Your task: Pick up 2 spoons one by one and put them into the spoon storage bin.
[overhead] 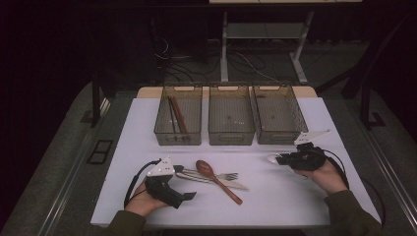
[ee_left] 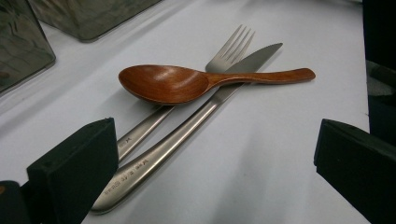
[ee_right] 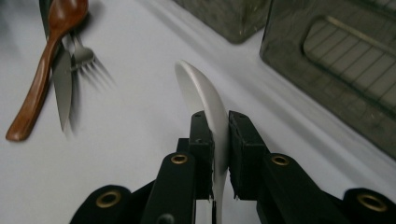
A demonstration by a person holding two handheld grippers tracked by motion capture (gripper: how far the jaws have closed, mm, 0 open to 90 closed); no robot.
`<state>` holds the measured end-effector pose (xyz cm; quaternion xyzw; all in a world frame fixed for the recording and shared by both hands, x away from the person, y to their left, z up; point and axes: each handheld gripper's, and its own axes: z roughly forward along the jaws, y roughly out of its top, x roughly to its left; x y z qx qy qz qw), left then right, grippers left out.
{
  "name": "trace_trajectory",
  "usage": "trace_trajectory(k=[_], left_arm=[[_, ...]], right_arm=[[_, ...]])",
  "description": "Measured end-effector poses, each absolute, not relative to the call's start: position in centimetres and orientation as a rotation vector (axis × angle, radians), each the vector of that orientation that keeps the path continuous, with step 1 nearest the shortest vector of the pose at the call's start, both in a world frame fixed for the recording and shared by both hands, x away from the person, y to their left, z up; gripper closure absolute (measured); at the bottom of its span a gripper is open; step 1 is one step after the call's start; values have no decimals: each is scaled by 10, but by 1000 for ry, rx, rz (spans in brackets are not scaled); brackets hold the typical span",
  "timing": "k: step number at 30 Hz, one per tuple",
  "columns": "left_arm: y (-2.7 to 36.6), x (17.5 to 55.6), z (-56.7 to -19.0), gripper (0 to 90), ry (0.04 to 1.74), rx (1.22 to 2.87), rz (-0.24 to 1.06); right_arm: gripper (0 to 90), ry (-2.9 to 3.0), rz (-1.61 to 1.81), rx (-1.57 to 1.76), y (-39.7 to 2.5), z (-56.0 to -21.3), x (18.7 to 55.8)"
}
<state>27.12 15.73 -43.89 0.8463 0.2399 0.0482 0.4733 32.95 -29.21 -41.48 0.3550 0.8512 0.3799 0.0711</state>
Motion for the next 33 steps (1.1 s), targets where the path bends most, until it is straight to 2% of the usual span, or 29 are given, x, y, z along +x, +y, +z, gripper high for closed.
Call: trace_trajectory(k=[33], left_arm=[[158, 271, -439, 0, 580, 2078, 117]], right_arm=[[807, 2351, 1413, 1054, -250, -383, 359]])
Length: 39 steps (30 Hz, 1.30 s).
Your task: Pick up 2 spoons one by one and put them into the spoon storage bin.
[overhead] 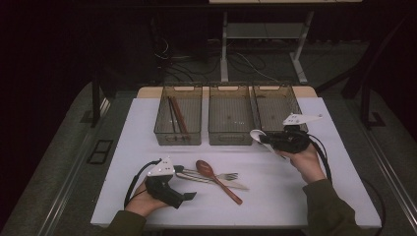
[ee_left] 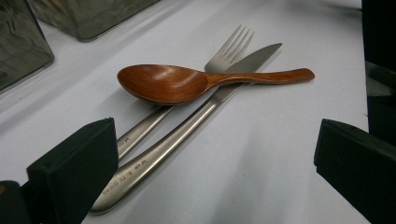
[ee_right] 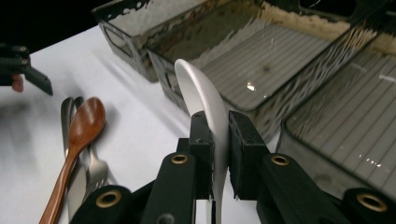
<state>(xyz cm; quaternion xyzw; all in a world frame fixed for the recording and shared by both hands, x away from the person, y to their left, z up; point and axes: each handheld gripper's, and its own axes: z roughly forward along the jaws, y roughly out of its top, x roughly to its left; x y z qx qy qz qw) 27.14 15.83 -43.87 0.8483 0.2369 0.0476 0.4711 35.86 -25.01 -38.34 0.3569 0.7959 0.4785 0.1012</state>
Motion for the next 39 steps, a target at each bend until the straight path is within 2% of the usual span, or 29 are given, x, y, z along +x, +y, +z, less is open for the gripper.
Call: trace_trajectory(k=[25, 39], left_arm=[[158, 271, -437, 0, 576, 2051, 104], [159, 272, -435, 0, 562, 2052, 106]], right_arm=[[807, 2263, 1441, 1087, -195, -343, 427], [807, 2324, 1339, 1112, -165, -359, 452]])
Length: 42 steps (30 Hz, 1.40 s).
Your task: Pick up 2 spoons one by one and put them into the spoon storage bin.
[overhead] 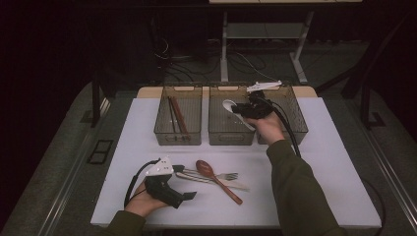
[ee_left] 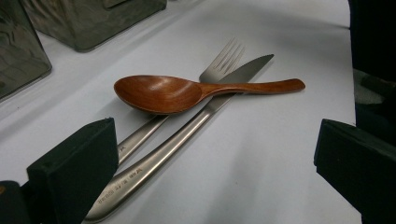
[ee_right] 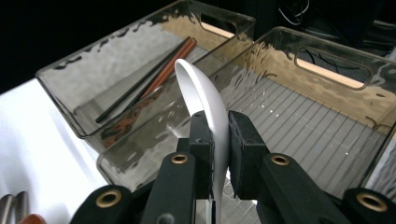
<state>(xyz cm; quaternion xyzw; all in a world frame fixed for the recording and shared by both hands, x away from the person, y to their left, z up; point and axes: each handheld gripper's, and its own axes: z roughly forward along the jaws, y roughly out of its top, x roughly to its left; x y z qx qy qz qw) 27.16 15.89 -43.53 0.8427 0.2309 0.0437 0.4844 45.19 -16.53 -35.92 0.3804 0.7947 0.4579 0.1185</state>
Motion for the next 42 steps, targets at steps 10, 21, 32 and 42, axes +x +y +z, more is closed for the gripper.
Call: trace_trajectory(k=[10, 21, 32, 42], left_arm=[[159, 271, -435, 0, 564, 2041, 104], [159, 271, -435, 0, 568, 2041, 98], [159, 271, -435, 0, 566, 2041, 102], [159, 271, -435, 0, 570, 2049, 103]], right_arm=[[806, 2391, 1222, 1135, -150, -374, 458], [795, 2515, 1060, 1135, -138, -385, 461], [579, 2528, 1127, 1114, -139, -373, 453], [453, 2539, 1236, 1043, -147, -355, 423]])
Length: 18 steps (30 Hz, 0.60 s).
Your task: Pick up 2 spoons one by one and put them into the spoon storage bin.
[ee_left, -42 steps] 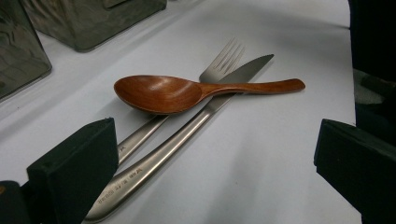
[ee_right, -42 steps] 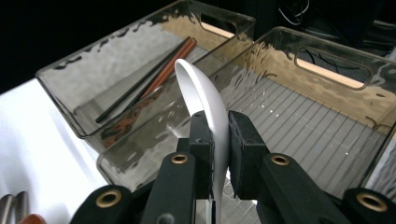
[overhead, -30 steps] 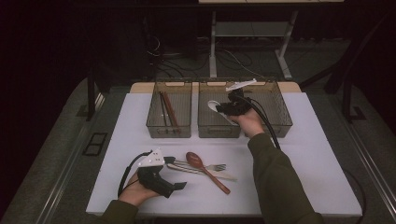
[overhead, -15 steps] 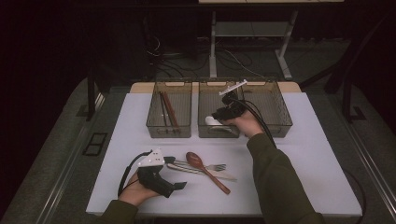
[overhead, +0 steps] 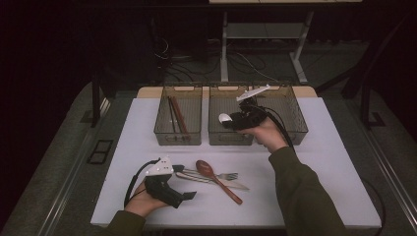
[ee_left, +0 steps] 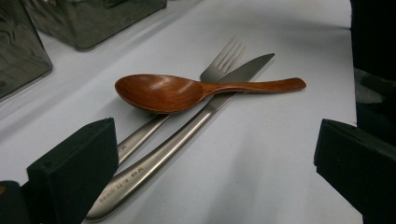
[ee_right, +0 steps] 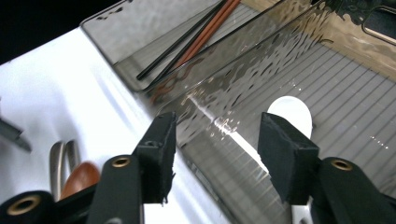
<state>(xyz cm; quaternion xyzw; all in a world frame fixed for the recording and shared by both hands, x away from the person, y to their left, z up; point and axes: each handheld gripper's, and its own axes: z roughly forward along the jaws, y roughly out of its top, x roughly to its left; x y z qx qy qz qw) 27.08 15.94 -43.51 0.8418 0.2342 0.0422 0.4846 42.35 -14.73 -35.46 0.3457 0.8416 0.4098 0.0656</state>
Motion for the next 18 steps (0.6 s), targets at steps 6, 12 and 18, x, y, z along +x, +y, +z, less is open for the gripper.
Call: trace_trajectory(k=[6, 12, 18], left_arm=[[159, 270, -435, 0, 571, 2051, 105], [158, 270, -436, 0, 571, 2057, 110], [159, 271, -436, 0, 580, 2056, 113]], right_arm=[[439, 2505, 1263, 1028, -167, -355, 401], [412, 2482, 1293, 1033, -189, -367, 380], [397, 2490, 1269, 1036, -207, -380, 360]])
